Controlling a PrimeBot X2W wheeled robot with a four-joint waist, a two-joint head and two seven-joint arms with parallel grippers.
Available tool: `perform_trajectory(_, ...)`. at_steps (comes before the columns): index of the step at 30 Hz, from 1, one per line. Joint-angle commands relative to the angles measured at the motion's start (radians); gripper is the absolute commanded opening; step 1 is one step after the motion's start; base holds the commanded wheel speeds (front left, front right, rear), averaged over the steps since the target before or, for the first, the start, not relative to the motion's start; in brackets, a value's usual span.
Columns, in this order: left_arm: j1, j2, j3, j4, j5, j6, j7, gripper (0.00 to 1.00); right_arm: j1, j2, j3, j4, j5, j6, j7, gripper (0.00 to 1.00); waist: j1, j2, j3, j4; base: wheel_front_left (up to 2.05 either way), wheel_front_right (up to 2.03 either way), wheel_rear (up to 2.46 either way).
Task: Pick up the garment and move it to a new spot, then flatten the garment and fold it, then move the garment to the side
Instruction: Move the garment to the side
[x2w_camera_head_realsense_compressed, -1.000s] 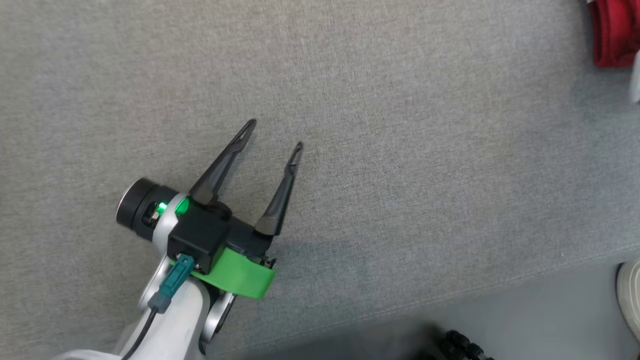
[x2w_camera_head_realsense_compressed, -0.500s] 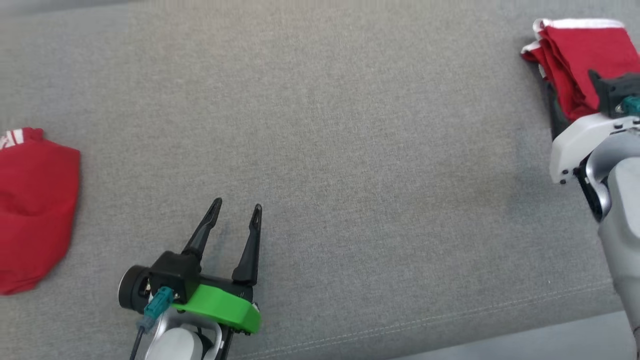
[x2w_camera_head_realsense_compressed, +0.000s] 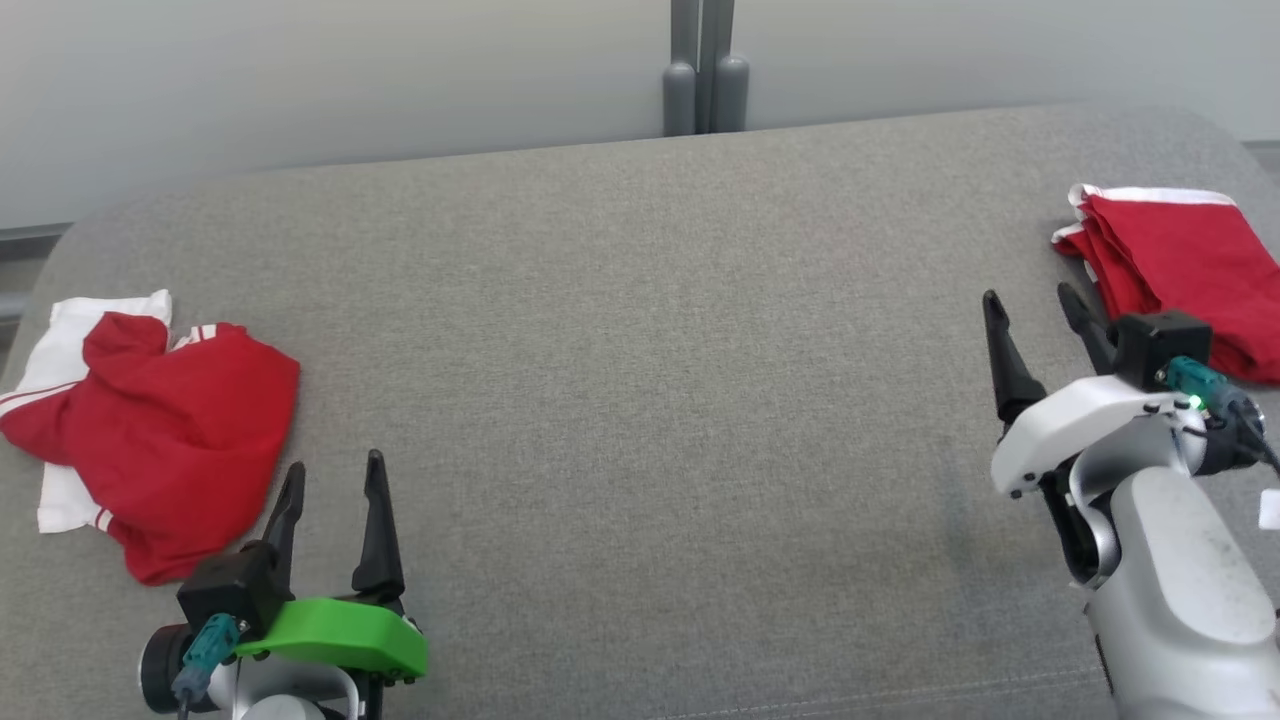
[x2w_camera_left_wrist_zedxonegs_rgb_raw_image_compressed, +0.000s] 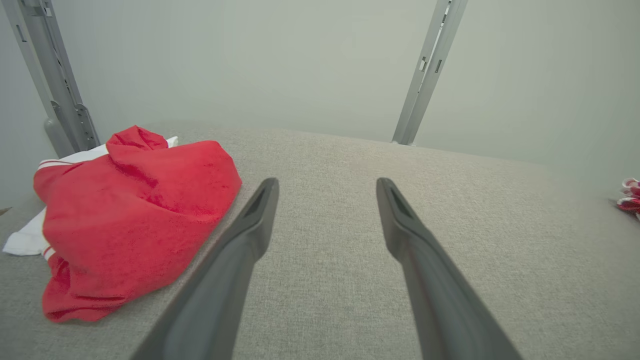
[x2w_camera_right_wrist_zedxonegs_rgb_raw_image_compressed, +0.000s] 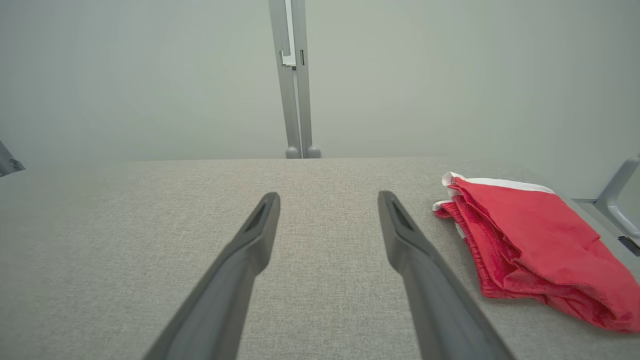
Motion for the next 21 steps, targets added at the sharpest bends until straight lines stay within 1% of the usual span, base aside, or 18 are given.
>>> perform_trajectory(1,0.016,0.01,0.012,0.004,0.0,0.004,-0.005,1.0,0.034,0.019,-0.009,-0.014,0.0,-0.002,-0.018,1.0,0.0001,0.0,-0.052,0.047,0.0,0.0,0.0)
perform_trajectory(3,0.022,0.016,0.026,-0.006,0.012,0.003,-0.011,1.0,0.069,0.045,-0.024,-0.035,0.0,-0.002,-0.041,1.0,0.0001,0.0,-0.06,0.058,0.0,0.0,0.0)
perform_trajectory(6,0.037,0.025,0.045,-0.032,0.036,-0.013,-0.013,1.0,0.122,0.079,-0.041,-0.073,-0.004,-0.002,-0.078,1.0,0.0001,0.0,-0.068,0.071,0.0,0.0,0.0)
perform_trajectory(9,0.066,0.018,0.072,-0.069,0.063,-0.031,-0.012,1.0,0.174,0.097,-0.059,-0.118,0.003,-0.002,-0.109,1.0,0.0001,0.0,-0.073,0.079,0.0,0.0,0.0)
perform_trajectory(10,0.066,0.018,0.072,-0.069,0.063,-0.031,-0.012,1.0,0.174,0.097,-0.059,-0.118,0.003,-0.002,-0.109,1.0,0.0001,0.0,-0.073,0.079,0.0,0.0,0.0)
perform_trajectory(15,0.125,0.008,0.104,-0.092,0.102,-0.066,-0.011,1.0,0.26,0.11,-0.078,-0.187,-0.007,-0.001,-0.137,1.0,0.0001,0.0,-0.078,0.079,0.0,0.0,0.0)
perform_trajectory(21,0.187,-0.019,0.137,-0.098,0.133,-0.107,-0.012,1.0,0.351,0.11,-0.044,-0.206,0.002,-0.001,-0.145,1.0,0.0001,0.0,-0.086,0.079,0.0,0.0,0.0)
